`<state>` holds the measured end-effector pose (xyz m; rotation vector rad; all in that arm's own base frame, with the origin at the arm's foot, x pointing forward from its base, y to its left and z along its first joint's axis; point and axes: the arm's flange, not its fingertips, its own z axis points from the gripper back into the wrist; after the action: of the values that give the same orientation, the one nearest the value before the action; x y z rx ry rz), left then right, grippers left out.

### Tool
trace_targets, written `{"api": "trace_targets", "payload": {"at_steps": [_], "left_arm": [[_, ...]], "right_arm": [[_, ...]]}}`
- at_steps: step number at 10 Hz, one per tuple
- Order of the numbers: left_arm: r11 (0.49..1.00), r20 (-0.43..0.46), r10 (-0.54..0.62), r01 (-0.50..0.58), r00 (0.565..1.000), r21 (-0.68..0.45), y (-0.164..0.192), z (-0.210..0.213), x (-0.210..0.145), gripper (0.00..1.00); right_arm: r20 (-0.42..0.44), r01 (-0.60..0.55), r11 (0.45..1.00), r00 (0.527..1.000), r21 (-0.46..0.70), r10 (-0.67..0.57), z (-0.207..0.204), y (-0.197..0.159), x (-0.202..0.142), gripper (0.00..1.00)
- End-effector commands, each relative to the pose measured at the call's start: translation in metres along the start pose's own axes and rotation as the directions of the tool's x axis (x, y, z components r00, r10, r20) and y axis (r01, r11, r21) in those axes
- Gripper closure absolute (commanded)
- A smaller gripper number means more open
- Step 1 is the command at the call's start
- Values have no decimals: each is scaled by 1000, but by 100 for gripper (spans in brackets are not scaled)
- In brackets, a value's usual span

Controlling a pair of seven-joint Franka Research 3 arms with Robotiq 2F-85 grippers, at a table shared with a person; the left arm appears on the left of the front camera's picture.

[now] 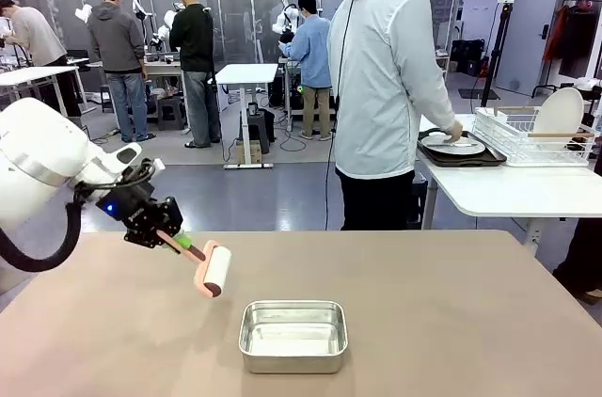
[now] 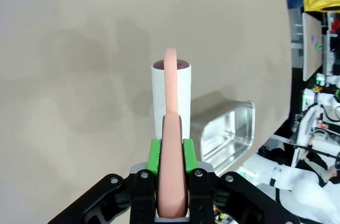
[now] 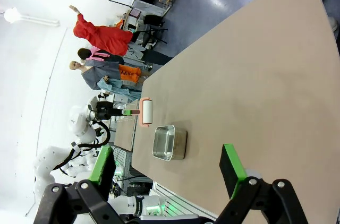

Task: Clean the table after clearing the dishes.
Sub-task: When the right (or left) Handle tray is removed, use the right hand (or left hand) to clean the right (or left) side of the table with the Lint Roller.

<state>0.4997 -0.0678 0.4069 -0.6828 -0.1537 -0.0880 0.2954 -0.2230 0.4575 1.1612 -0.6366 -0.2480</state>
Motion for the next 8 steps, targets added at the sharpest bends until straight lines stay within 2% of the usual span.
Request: {"api": "trace_targets", "payload": {"at_steps": [1,2,3,5,8], "left_arm": [[998,-23,38,-39,999,-44,27,-17,4,80],[997,-26,47,-48,999,-58,34,-19,6,80],[991,-72,72,-79,995,-105,45,-21,11,80],[981,-140,127,-145,982,-129,73,-26,18,80],[975,-141,218,-222,966,-14,117,-16,17,80]], "right_arm": [[0,-15,1000,1000,8,15,0,2,0,0],[0,-15,1000,1000,8,15,0,2,0,0],[0,-15,1000,1000,8,15,0,2,0,0],[0,-15,1000,1000,8,15,0,2,0,0],[0,-15,1000,1000,8,15,0,2,0,0]]}}
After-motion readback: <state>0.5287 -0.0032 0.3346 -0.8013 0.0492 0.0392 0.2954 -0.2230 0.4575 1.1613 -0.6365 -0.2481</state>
